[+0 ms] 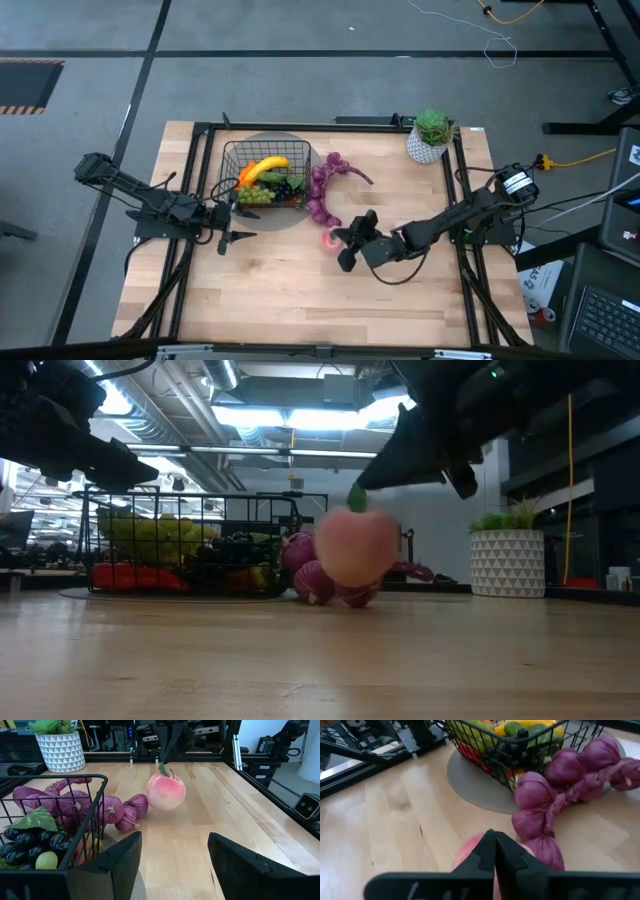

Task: Build produce basket
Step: Put the peach into the wire basket

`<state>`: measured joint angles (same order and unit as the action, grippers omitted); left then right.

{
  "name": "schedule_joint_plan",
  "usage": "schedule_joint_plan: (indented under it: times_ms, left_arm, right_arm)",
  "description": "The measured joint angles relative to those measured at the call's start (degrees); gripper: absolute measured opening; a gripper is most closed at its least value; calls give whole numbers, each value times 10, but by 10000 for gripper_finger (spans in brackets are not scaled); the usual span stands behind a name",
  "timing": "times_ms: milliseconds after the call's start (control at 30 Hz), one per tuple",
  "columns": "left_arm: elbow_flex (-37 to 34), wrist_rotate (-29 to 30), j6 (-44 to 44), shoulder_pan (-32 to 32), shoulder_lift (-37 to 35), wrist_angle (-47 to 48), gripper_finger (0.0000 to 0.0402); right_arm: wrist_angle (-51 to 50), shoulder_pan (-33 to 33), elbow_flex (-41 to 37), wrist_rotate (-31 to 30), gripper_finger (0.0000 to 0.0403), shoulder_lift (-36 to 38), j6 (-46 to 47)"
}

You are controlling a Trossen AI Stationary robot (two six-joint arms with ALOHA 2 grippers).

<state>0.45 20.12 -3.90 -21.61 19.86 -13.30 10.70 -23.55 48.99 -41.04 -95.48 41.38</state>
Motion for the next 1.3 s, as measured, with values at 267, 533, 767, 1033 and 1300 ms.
schedule_joint_plan:
  times_ms: [267,533,767,1033,1300]
  left_arm:
    - [0,0,0,0,0,0,225]
    - [0,0,0,0,0,0,225]
    - [0,0,0,0,0,0,225]
    - [0,0,0,0,0,0,225]
    - [0,0,0,0,0,0,225]
  right_arm:
    - [-3,7,30,-13,0,0,-52]
    - [-2,46,116,-14,0,0,-197]
    - [-1,111,214,52,0,0,-324]
    - [50,197,260,195,0,0,-344]
    - [169,251,260,248,0,0,-340]
